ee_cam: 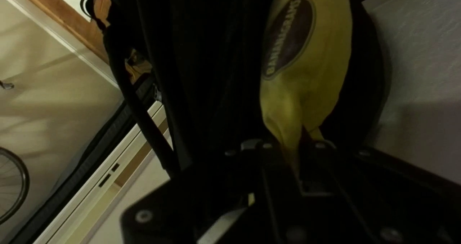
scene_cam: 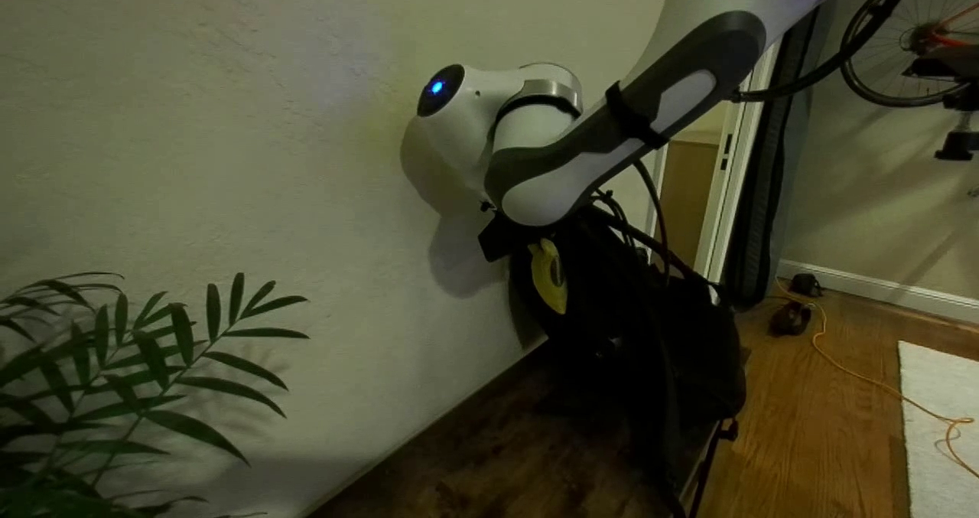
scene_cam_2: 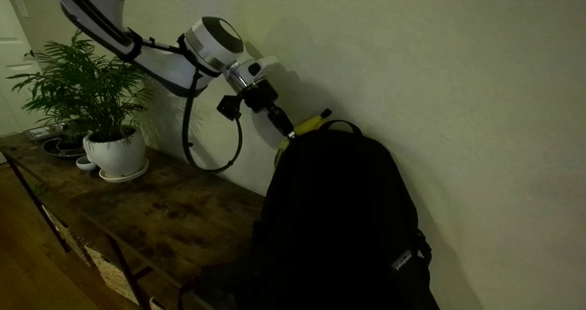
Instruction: Put the yellow thing in the bag
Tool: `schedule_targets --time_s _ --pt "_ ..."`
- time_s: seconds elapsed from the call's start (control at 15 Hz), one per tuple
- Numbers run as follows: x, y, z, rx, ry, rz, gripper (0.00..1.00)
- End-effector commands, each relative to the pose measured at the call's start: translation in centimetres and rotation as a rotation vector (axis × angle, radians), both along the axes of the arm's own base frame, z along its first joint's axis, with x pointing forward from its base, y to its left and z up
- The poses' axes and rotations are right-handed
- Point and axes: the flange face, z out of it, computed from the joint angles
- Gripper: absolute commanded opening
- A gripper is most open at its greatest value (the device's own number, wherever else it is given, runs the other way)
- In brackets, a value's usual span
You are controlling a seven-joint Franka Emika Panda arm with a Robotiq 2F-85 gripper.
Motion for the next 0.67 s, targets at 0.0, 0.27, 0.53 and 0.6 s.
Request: schedule_targets --time_s 0.0,0.27,0.53,0.6 --pt "0.6 0.2 1.6 -0.131 -0.006 0.007 0.08" --pt "0.3 -0.4 1.0 -0.186 0.031 0.009 0.08" --pt "-0.6 -1.4 -0.8 -0.211 0.078 -0.008 0.08" --pt "-0.8 -1.7 -1.4 -0.214 0.092 -0.014 0.08"
